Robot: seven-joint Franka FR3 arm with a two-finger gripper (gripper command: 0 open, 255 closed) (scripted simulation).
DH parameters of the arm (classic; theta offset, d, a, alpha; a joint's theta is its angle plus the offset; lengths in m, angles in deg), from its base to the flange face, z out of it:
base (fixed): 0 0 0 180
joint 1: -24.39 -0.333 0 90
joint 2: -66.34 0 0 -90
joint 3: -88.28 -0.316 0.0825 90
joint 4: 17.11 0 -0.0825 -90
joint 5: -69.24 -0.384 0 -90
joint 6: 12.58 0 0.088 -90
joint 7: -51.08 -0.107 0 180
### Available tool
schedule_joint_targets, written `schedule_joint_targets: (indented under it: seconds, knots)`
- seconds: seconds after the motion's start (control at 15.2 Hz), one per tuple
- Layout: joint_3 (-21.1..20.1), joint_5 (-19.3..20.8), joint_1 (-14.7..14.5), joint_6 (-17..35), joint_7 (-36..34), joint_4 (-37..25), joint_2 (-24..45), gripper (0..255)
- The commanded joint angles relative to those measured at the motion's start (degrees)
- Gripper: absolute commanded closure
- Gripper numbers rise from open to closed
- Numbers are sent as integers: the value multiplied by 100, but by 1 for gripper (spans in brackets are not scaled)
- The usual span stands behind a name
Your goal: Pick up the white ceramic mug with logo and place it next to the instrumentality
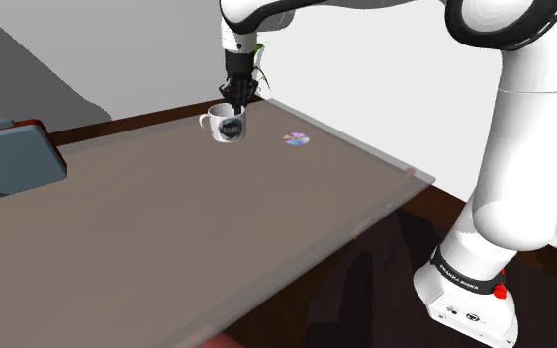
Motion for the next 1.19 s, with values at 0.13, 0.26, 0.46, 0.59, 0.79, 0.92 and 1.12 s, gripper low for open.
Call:
schedule_joint_targets:
  seconds: [0.13,0.26,0.46,0.59,0.79,0.92,1.12]
  knots:
    - [149,19,226,-207,397,-720,529,255]
    - [212,32,330,-381,577,-1211,854,255]
    - [296,52,475,-715,834,-2106,1426,255]
    - [347,68,561,-1013,997,-2868,1897,255]
    - [425,113,646,-1874,1250,-4925,3103,255]
    - [419,103,675,-1577,1253,-4443,2919,255]
    - [414,93,704,-1221,1258,-3922,2754,255]
